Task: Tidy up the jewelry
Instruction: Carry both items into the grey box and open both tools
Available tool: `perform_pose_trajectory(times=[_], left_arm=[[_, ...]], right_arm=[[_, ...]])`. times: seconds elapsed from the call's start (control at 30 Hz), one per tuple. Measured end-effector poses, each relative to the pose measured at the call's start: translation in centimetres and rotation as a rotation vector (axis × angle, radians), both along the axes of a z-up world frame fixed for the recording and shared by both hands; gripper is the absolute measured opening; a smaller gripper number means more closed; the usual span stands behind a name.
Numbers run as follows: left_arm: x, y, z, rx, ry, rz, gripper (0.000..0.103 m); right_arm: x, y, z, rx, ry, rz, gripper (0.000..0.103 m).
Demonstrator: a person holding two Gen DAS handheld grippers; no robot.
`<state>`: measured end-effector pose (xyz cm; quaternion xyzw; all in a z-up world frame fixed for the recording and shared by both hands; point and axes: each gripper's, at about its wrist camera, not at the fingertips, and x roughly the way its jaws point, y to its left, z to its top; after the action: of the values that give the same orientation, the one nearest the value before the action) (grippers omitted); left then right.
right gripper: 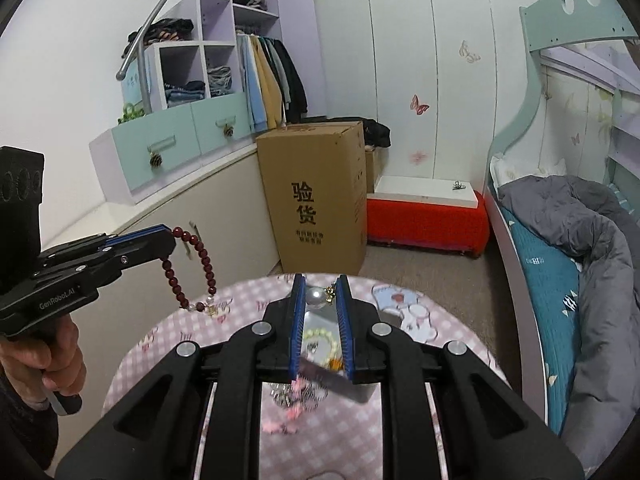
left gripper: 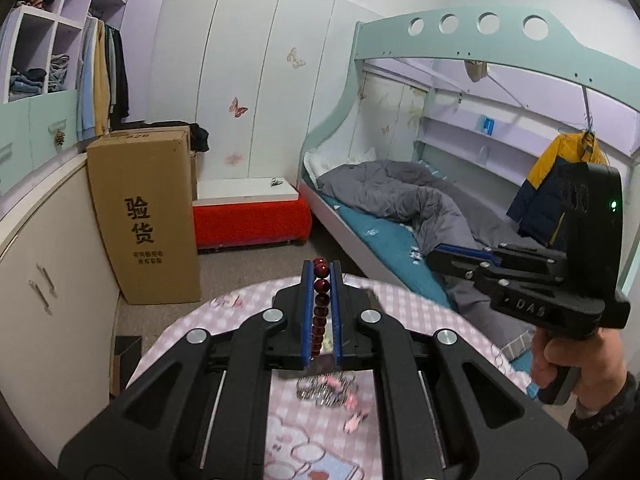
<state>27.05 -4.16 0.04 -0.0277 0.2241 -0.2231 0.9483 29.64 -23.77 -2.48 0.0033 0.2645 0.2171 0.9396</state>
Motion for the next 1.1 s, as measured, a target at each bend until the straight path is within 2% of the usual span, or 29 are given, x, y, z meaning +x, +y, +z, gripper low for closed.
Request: perform_pose_trajectory(times=[0.3,0.73,0.83,0.87,0.9,0.93,0.97,1.0,1.03,1.07,1.1], left_arm=[[3.8,-2.6,0.4,0.010,0.022,-0.038,0.008],[7.4,-4.4,-2.2,0.039,0.109,-0.043,0.008],[8.2,-4.9,-3.0,0.068,0.127,-0.041,0.009],[8.4,-5.1,-3.3,0.092,0.130,-0.027,0.010],[8.6,-5.2,-3.6,0.123,0.134,-0.002,0.014],[8.8,-5.1,-3.9,0.142,0.141,0.020,0.048],[8.8,-4.8,-4.0,0.148,0.137,0.061,0.083],[8.5,-4.0,-3.7,0.126,0.101,0.101,0.095],[8.1,-3.3,-3.5,0.105,0.071,0.130,0.097],[8.1,-2.9,-3.5,0.097,0.073,0.141,0.097],[8.1,-2.5,-3.4,0.091,0.085,0.142,0.097]], right_arm=[[2.5,0.4,-0.5,0.018,0.037,0.001,0.014],[6.4,0.2,-3.1,0.030,0.137,-0.020,0.014],[7.1,0.3,-4.0,0.025,0.165,-0.026,0.015],[7.4,0.2,-4.4,0.025,0.176,-0.032,0.019],[7.5,0.2,-4.5,0.028,0.182,-0.036,0.025],[7.6,0.1,-4.7,0.034,0.185,-0.048,0.047],[7.6,-0.1,-4.9,0.034,0.183,-0.071,0.060],[7.6,-0.7,-5.1,0.038,0.186,-0.109,0.070],[7.5,-1.2,-5.2,0.067,0.185,-0.114,0.087],[7.4,-1.6,-5.3,0.082,0.182,-0.122,0.096],[7.2,-2.0,-5.3,0.092,0.176,-0.145,0.096]])
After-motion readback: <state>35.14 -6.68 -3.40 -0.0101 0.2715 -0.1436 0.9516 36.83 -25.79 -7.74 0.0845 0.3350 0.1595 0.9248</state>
